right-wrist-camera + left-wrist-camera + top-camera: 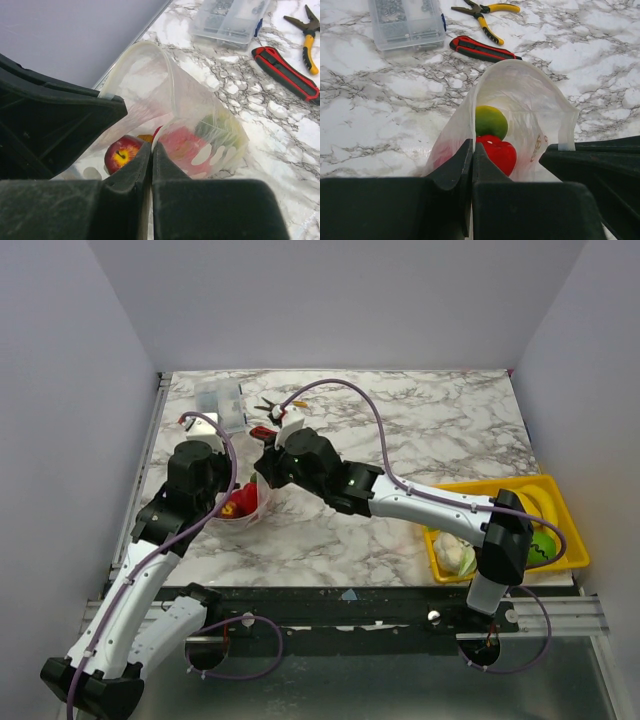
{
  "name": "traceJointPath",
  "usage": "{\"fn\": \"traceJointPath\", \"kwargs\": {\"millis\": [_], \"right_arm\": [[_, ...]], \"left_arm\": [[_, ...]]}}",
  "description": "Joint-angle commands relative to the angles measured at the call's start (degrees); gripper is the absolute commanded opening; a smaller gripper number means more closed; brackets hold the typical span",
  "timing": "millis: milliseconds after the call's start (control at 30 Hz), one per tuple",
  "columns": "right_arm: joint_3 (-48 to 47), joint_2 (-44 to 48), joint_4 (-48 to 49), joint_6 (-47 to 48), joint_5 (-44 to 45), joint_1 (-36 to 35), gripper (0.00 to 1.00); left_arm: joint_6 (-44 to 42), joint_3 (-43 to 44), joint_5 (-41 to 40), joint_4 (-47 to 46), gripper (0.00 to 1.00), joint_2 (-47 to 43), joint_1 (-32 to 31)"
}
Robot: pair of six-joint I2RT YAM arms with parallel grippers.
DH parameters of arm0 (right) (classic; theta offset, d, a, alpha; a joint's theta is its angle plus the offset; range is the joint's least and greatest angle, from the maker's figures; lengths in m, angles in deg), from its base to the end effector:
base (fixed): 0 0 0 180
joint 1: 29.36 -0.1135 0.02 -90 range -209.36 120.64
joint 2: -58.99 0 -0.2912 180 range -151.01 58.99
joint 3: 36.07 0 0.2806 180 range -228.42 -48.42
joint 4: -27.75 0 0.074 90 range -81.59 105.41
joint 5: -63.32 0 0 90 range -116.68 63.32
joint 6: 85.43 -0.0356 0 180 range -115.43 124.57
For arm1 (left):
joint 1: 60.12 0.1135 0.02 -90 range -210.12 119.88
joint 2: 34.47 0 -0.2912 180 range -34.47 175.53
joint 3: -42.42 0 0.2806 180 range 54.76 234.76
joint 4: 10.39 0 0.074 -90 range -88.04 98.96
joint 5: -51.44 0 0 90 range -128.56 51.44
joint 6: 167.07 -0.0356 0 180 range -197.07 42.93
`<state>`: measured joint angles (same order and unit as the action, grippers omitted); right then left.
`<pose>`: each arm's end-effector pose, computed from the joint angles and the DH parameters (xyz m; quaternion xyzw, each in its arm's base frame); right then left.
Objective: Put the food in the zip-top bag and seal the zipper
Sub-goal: Adjust the zipper food storage bag at the center of the board, then pick up the fake vegetable from the bin.
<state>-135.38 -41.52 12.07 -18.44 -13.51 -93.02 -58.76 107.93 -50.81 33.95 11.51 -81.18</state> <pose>0.2103 0.4065 0.3624 -0.2131 0.7720 0.3391 0.4936 0.1715 -0.0579 0.3711 -0.0374 0.8388 -0.0958 0.5346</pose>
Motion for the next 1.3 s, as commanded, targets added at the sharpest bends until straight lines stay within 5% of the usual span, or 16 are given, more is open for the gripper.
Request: {"fn": "traceJointPath", "kwargs": {"millis": [0,267,367,967,1267], "right_arm": [[-0.74,1.18,-2.41,-3.25,2.96,1.56,0.14],[-5.25,0.34,-14.61,-6.36,3.77,4.95,0.66],[-6.59,2.33,-19.42,-6.0,5.33,4.94,0.78],[22.85,32.84,-22.54,-8.51,32.98,6.74,0.92],[37.02,42.2,-30.28,-20.63,25.21,34.27,0.98]], "left_arm": [[0.42,0.14,-1.31,-0.8,0.0,0.54,0.23],[0.06,0.28,0.9,-0.82,0.0,2.05,0.23],[-0.09,1.57,2.5,0.62,0.0,4.7,0.23],[-0.02,2.11,7.89,0.23,0.0,7.45,0.34],[0.09,2.12,8.38,0.05,0.0,7.81,0.58]]}}
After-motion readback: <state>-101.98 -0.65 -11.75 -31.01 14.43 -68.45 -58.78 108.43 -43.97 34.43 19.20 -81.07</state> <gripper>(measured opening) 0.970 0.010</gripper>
